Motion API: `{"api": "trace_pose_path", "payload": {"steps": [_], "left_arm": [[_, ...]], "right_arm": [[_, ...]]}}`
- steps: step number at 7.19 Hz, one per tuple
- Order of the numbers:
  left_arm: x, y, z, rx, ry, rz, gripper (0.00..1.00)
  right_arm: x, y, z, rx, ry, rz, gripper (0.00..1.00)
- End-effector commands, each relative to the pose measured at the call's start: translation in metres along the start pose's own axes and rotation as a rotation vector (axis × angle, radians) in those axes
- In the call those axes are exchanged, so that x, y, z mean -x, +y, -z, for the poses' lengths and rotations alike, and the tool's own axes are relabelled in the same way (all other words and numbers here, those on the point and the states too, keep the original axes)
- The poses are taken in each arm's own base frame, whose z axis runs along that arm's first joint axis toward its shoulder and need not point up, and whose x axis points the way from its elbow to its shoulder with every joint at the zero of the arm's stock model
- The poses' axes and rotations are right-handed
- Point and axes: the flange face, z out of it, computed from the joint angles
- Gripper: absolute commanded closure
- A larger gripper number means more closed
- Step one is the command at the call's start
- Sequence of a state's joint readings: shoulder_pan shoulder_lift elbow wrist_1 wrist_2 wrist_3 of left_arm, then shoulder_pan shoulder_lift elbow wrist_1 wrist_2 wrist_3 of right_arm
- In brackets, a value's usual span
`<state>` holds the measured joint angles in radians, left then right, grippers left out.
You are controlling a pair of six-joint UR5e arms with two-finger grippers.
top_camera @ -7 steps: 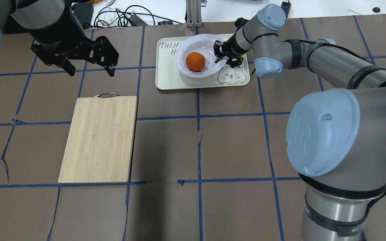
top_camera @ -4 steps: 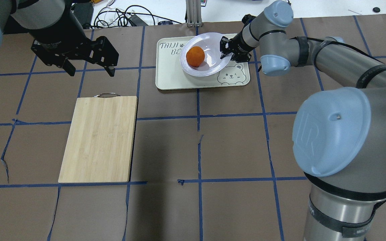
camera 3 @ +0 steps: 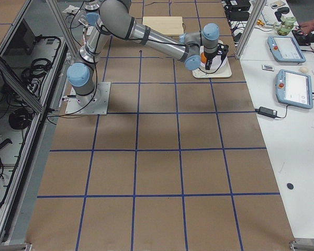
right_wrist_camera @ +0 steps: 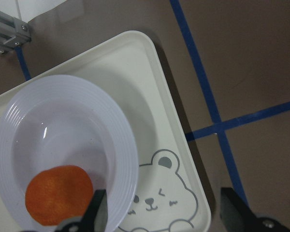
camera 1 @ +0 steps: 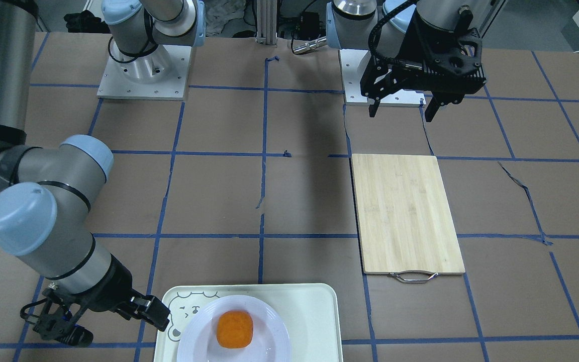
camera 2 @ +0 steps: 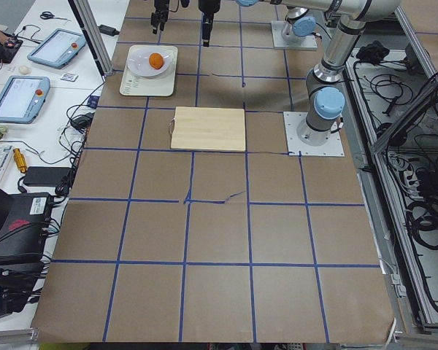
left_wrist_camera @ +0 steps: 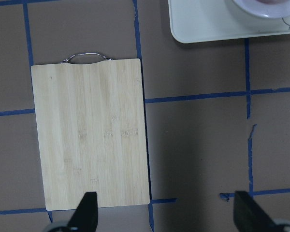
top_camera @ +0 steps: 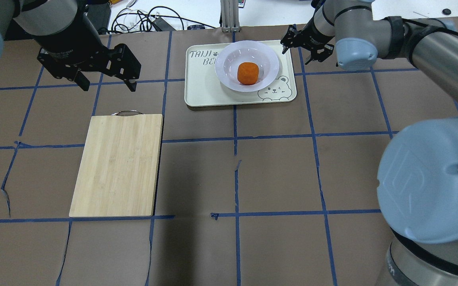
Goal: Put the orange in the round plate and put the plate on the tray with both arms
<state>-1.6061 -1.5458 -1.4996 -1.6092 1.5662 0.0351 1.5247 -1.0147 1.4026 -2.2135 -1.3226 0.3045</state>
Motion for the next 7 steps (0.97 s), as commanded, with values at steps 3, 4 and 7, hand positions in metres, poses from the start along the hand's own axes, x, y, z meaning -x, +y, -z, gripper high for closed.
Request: {"api": "trace_pose_path", "payload": {"steps": [3, 4, 7], "left_arm": [[0.000, 0.001, -0.001, 0.001, 0.000, 0.000, 0.00], [0.001, 0.000, -0.001, 0.001, 0.000, 0.001, 0.00], [0.002, 0.000, -0.001, 0.001, 0.000, 0.000, 0.00]], "right_arm": [[0.008, 0.083, 0.195, 0.133, 0.196, 0.172, 0.13], [0.032, 0.133, 0.231, 0.173, 0.208, 0.223, 0.12], [0.051, 0.180, 0.242, 0.187, 0.310, 0.448, 0.00]]}}
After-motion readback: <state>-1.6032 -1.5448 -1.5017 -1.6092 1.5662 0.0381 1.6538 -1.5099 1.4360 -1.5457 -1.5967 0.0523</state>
